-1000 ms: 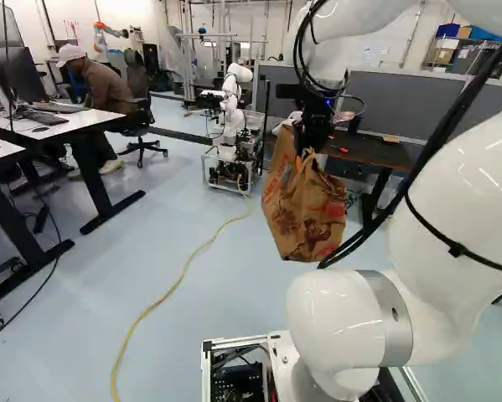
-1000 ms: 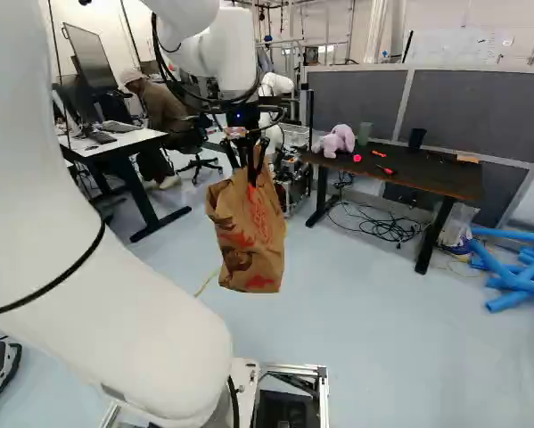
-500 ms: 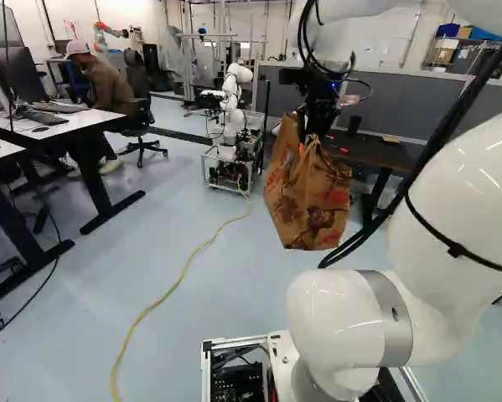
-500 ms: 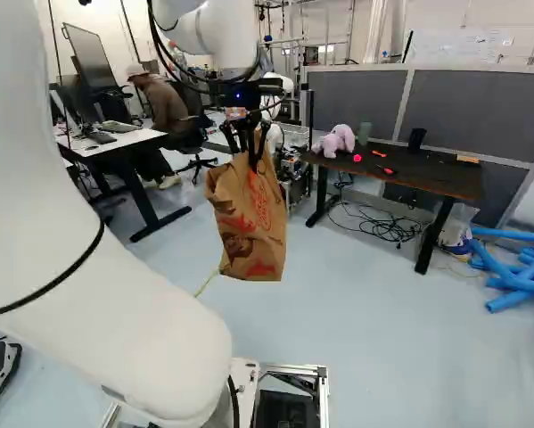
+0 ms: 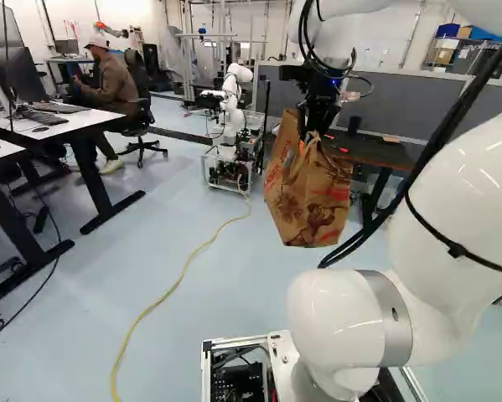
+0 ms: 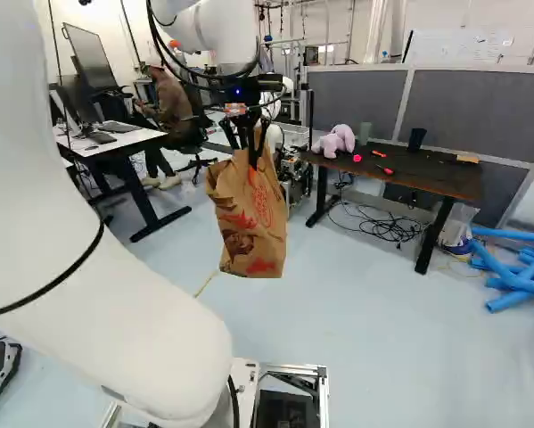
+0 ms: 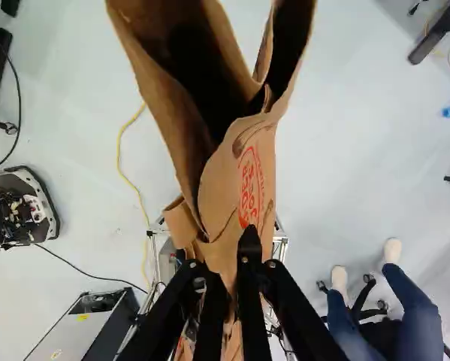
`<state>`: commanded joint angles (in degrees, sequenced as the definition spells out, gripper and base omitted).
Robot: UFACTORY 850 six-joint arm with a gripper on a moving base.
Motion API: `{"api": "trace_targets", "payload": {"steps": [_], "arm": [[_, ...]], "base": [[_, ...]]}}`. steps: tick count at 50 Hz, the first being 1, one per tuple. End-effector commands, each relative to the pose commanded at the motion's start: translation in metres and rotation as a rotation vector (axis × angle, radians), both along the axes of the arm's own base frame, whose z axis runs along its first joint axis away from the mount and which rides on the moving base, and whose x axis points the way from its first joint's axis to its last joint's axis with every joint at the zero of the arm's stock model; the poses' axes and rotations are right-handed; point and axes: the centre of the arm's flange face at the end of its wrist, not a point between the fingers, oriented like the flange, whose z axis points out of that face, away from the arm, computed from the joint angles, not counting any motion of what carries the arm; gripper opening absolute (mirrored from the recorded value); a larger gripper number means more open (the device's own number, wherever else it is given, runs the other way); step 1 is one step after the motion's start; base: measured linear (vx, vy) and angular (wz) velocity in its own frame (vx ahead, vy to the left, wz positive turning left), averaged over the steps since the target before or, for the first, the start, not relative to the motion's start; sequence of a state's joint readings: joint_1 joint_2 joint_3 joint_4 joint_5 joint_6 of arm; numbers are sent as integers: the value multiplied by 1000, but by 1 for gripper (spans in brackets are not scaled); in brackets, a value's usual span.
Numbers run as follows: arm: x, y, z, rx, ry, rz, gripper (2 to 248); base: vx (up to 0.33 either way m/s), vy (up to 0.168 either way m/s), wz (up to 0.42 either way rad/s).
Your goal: Pick up the bag on the ground and place it on the table
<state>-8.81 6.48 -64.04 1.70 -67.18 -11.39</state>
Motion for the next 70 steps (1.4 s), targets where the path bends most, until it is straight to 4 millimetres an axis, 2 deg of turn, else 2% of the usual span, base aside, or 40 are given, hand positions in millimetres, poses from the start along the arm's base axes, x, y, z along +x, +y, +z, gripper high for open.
{"api": "trace_targets", "payload": {"steps": [17, 48, 70], "arm": [[0, 0, 0, 0, 0, 0, 21], [0, 0, 0, 0, 0, 0, 21], [0, 0, 0, 0, 0, 0, 21]], "base": [[2, -42, -234], [0, -22, -107], [1, -51, -242]]}}
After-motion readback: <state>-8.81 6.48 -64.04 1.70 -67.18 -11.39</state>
